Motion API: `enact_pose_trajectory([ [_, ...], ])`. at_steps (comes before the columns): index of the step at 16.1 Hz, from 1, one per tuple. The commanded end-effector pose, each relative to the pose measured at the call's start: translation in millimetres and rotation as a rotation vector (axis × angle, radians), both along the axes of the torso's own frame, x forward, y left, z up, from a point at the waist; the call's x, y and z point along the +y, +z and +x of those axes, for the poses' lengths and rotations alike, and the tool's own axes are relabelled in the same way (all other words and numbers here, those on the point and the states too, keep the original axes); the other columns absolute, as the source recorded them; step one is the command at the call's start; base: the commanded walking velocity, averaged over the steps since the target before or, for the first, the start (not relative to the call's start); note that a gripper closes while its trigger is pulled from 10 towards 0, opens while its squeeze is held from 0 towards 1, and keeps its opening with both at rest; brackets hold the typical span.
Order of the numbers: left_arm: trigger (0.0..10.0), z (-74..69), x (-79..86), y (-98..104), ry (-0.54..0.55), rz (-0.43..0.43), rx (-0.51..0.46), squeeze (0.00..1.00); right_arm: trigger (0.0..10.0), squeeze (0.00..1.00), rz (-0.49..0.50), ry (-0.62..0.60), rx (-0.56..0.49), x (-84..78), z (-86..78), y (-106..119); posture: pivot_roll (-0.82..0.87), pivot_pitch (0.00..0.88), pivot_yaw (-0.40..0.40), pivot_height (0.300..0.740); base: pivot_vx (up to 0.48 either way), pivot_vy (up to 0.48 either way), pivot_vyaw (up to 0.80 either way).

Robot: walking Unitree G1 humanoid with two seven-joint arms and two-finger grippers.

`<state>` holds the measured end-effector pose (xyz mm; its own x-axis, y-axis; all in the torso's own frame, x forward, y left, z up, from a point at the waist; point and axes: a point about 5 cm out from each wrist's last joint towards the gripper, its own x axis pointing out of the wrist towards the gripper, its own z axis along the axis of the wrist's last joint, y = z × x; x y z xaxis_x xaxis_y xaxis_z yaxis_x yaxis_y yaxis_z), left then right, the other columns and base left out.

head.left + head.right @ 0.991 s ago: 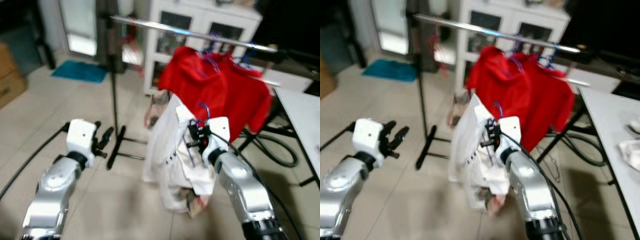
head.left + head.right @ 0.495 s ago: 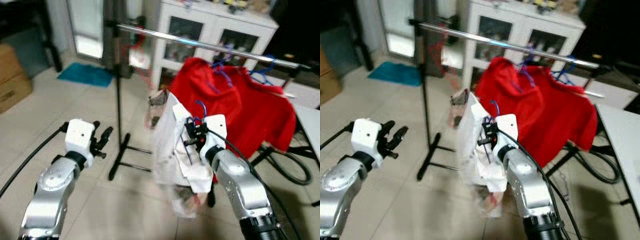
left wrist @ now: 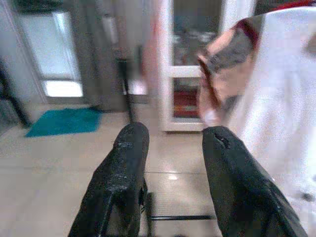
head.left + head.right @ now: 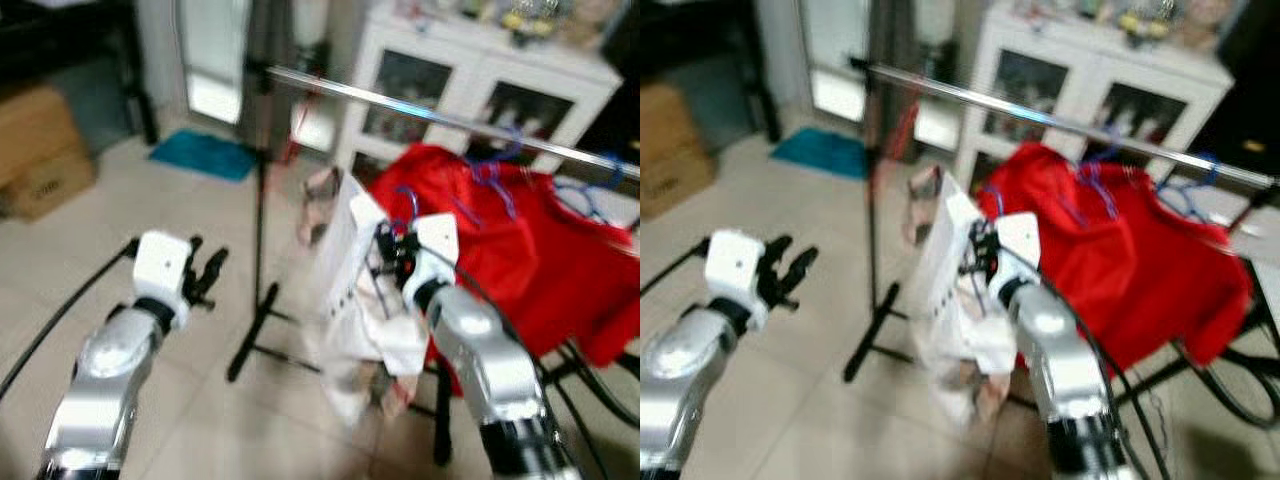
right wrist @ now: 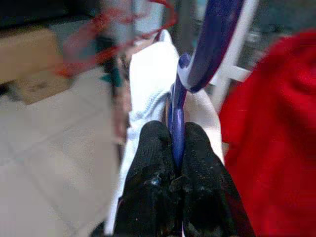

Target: Hang hanger

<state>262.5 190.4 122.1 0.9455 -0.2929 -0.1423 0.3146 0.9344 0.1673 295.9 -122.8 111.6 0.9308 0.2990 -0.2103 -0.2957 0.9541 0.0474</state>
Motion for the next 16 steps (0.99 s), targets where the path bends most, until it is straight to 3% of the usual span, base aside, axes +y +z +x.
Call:
enact_pose_trajectory([
  [1, 10.0, 0.5, 1.5, 3, -0.003, 0.017, -0.009, 0.00, 10.0, 0.00, -0.012, -0.024, -0.005, -5.9, 3.8, 5, 0.13, 0.000, -0.113, 0.740, 0.439, 0.000, 0.00],
  [7, 10.0, 4.1, -2.8, 6, -0.046, 0.012, -0.018, 0.00, 10.0, 0.00, -0.084, -0.095, 0.064, -17.5, 9.4, 0, 0.13, 0.000, -0.117, 0.740, 0.436, 0.000, 0.00],
  [11, 10.0, 6.1, -11.4, 10, -0.143, 0.000, -0.015, 0.00, 10.0, 0.00, -0.033, -0.197, 0.003, -21.8, 22.7, 23, 0.13, 0.000, -0.119, 0.740, 0.437, 0.000, 0.00],
  [13, 10.0, 6.6, -19.1, 11, -0.226, -0.003, -0.003, 0.00, 10.0, 0.00, -0.033, -0.272, -0.033, -28.9, 29.7, 36, 0.13, 0.000, -0.119, 0.740, 0.437, 0.000, 0.00],
  [14, 10.0, 4.4, -28.1, 12, -0.320, -0.009, 0.009, 0.00, 10.0, 0.00, -0.031, -0.323, -0.051, -34.8, 35.2, 44, 0.13, 0.000, -0.117, 0.740, 0.000, 0.000, 0.00],
  [16, 10.0, 3.1, -35.4, 12, -0.390, -0.002, 0.018, 0.00, 10.0, 0.00, -0.040, -0.353, -0.053, -39.2, 40.4, 50, 0.13, 0.000, -0.115, 0.740, 0.000, 0.000, 0.00],
])
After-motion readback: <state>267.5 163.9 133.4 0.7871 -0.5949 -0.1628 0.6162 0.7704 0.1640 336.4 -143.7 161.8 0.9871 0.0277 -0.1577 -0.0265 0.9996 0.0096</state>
